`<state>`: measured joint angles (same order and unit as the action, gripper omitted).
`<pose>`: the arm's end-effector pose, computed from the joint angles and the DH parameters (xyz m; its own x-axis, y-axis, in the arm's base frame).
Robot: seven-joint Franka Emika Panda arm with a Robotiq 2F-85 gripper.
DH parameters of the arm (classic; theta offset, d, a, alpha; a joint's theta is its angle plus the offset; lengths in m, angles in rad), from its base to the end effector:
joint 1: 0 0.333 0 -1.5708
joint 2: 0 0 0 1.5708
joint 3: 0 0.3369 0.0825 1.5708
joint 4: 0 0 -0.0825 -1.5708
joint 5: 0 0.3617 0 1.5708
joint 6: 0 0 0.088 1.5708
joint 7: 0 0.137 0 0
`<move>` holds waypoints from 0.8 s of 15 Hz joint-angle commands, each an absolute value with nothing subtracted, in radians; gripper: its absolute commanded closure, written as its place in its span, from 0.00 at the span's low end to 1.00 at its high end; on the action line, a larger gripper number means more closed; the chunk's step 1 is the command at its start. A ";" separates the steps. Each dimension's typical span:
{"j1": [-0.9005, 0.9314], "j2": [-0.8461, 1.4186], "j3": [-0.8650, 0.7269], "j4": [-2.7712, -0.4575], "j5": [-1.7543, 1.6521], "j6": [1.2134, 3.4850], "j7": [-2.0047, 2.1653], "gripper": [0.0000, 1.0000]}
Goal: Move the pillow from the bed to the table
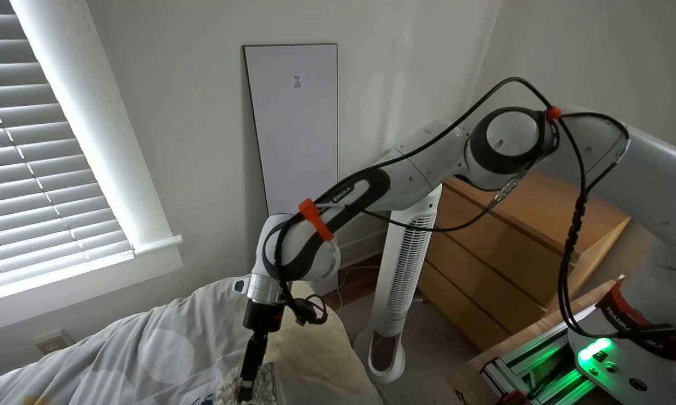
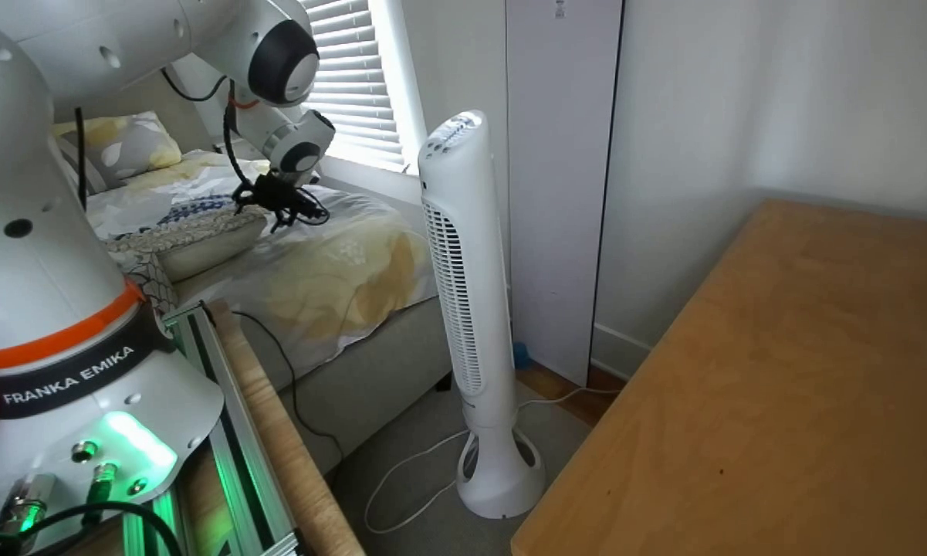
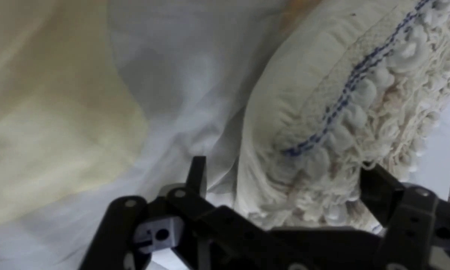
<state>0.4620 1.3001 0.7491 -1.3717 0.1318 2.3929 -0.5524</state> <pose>0.3486 0.6205 0.0556 0.4100 0.8913 0.1934 0.6882 -0.1631 -0.7069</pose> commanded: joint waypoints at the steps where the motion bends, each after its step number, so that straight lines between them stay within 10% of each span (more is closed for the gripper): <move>1: 0.508 1.421 0.790 -1.208 0.127 2.309 -0.609 0.26; 12: 0.491 1.432 0.863 -1.135 0.146 2.229 -0.690 0.95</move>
<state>0.5018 1.4373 0.8299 -1.1494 0.1375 2.2326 -0.6558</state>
